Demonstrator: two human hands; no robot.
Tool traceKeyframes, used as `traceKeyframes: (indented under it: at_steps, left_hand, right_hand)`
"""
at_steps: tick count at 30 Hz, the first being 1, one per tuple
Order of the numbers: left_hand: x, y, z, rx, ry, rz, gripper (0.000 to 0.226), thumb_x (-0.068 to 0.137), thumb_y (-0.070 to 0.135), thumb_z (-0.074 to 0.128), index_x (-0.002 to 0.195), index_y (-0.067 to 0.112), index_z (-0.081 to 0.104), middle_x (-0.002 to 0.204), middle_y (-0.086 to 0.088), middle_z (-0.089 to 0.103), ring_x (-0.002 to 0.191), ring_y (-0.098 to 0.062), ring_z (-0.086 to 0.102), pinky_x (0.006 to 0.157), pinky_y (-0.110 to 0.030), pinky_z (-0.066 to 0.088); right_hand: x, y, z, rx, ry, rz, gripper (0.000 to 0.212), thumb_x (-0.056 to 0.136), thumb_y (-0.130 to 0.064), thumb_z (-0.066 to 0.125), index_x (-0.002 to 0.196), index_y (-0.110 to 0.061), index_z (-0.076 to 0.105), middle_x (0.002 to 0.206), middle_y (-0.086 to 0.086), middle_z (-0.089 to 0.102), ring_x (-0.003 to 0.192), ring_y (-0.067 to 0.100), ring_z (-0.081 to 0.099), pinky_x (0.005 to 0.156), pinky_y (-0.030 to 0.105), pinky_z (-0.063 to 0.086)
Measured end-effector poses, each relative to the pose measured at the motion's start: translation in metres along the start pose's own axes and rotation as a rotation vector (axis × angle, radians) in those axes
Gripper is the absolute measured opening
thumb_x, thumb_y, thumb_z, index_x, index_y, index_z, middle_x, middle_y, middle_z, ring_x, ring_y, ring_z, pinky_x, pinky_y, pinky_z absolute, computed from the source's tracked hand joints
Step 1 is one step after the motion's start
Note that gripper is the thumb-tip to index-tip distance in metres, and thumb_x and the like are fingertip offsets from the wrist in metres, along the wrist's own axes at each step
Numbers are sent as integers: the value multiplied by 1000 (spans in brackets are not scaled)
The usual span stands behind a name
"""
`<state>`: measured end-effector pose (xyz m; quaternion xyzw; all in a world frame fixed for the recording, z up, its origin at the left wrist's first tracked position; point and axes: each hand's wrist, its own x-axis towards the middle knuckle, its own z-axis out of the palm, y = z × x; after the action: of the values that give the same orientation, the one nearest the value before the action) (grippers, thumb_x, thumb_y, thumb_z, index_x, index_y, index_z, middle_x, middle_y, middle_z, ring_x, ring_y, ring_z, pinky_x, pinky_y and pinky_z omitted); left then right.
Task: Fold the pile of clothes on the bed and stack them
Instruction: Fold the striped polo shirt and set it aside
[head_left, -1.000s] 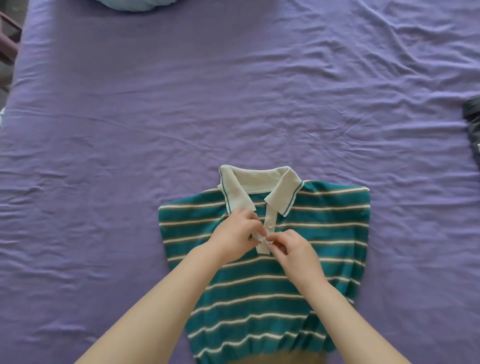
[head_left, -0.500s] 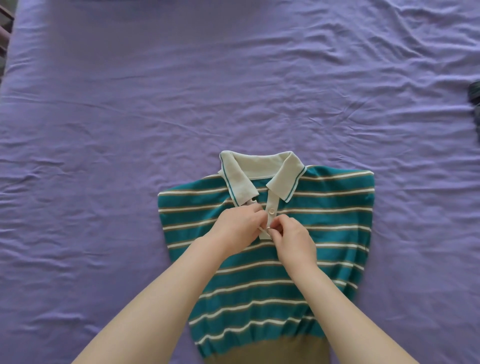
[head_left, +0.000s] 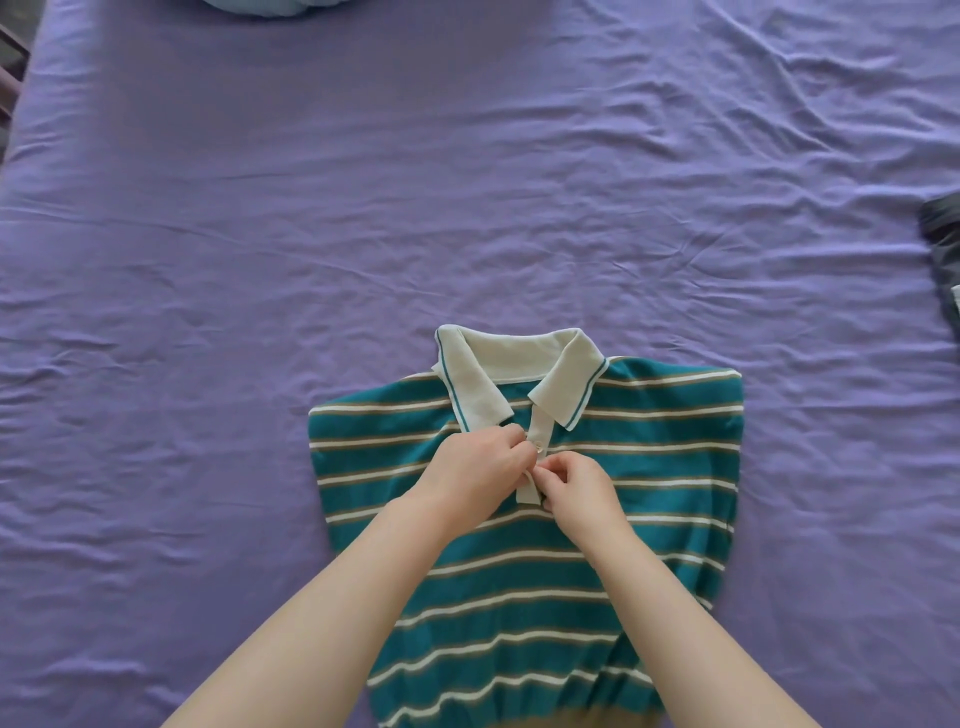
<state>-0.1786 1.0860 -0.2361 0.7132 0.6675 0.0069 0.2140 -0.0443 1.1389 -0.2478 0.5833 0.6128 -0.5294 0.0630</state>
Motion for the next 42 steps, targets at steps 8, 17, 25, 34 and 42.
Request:
traceKeyframes:
  at_steps: [8,17,25,34,42]
  left_hand:
    - [-1,-6,6,46,17,56,18,91,23,62,108,18,66,109,-2,59,90,-19,58,57,-30,42]
    - [9,-9,3,62,-89,50,23,97,36,51,113,27,64,110,2,49,99,-17,51,59,-30,35]
    - [10,-11,4,61,-71,43,21,90,27,63,111,28,63,105,1,47,94,-18,48,58,-31,32]
    - [2,13,-6,-43,214,-131,29,55,18,90,59,10,62,69,-6,52,56,-21,49,45,-24,28]
    - [-3,26,17,-160,146,-378,25,91,36,59,99,15,70,99,-3,49,90,-19,46,70,-29,38]
  right_hand:
    - [0,3,-7,33,-69,-51,13,95,-26,55,104,-21,63,92,-8,63,83,7,58,72,18,47]
    - [-9,7,-2,-185,55,-160,14,92,-30,59,104,-24,62,95,-10,64,86,8,59,78,30,54]
    - [-7,7,3,-297,109,-193,20,97,-25,51,114,-24,62,106,-7,62,90,11,57,77,31,53]
    - [-6,7,4,-385,132,-190,25,101,-32,41,114,-21,60,105,-4,58,85,12,56,68,27,49]
    - [-6,10,6,-380,153,-196,26,100,-33,42,113,-22,62,106,-4,52,86,12,54,72,31,52]
